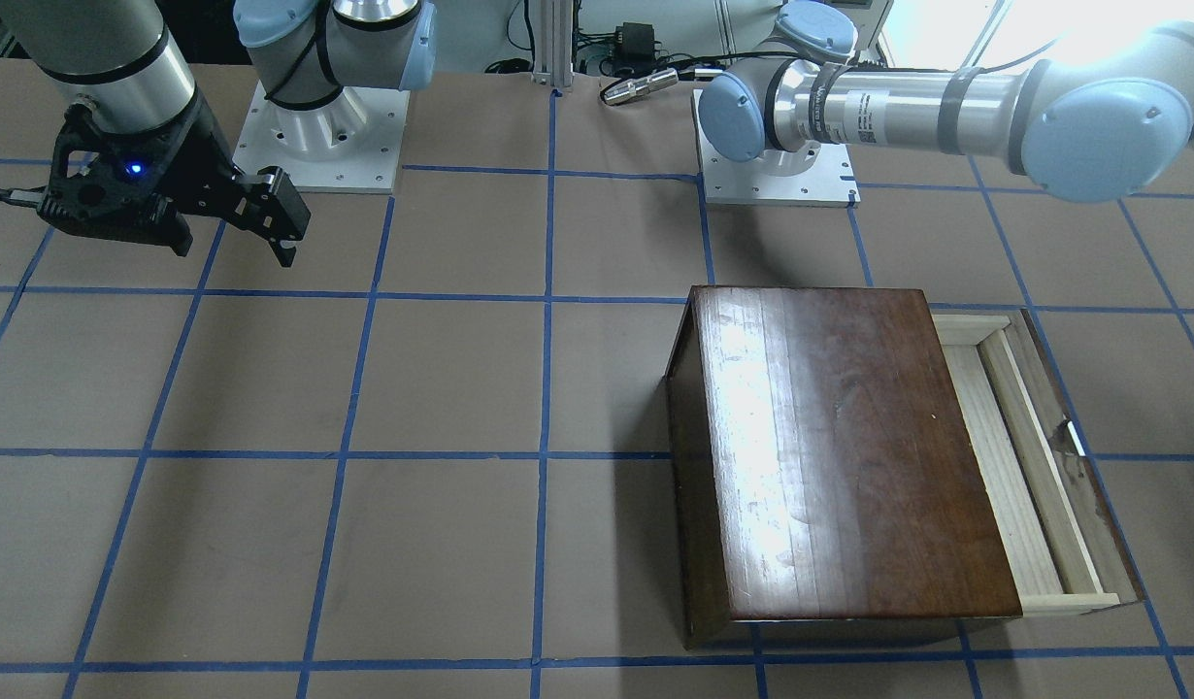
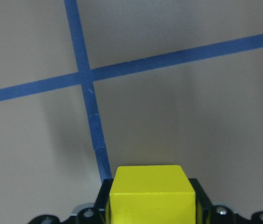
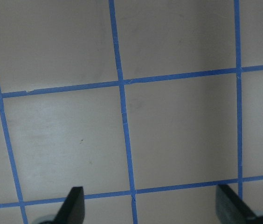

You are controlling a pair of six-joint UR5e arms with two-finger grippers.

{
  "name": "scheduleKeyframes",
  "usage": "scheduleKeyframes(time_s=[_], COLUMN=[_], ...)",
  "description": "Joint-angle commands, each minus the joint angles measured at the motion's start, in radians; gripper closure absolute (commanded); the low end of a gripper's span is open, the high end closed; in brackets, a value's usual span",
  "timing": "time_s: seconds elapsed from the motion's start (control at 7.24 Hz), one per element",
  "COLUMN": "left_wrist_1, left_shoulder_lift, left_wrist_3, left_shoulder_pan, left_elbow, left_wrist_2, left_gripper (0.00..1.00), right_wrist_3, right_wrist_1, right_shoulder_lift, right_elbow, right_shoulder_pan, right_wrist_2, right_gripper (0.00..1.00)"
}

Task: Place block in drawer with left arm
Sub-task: 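Lower the left gripper and grasp the yellow cube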

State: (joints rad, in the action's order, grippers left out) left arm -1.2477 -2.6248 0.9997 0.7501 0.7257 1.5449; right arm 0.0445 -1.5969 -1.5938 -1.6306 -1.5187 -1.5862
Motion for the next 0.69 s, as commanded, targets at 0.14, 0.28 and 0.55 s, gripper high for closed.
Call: scheduleKeyframes(time_s=[0.14,0.28,0.55], left_wrist_1=[-0.076,-0.125,-0.153], left_shoulder_lift=[0.061,0.096,0.197], left_wrist_3=[0.000,-0.001,0.000], left_shoulder_pan=[0.000,0.000,0.002], left_elbow=[0.006,0.012,0.085], left_wrist_2=[0.001,0.004,0.012], left_gripper=[0.62,0.62,0.62], right_wrist_3=[0.000,0.000,0.000], right_wrist_1=[0.000,0.000,0.000], right_shoulder_lift=[0.000,0.000,0.000], right_elbow=[0.000,0.000,-0.001], right_shoulder_pan=[0.000,0.000,0.000], right_wrist_2=[0.000,0.000,0.000], right_gripper=[0.00,0.00,0.00])
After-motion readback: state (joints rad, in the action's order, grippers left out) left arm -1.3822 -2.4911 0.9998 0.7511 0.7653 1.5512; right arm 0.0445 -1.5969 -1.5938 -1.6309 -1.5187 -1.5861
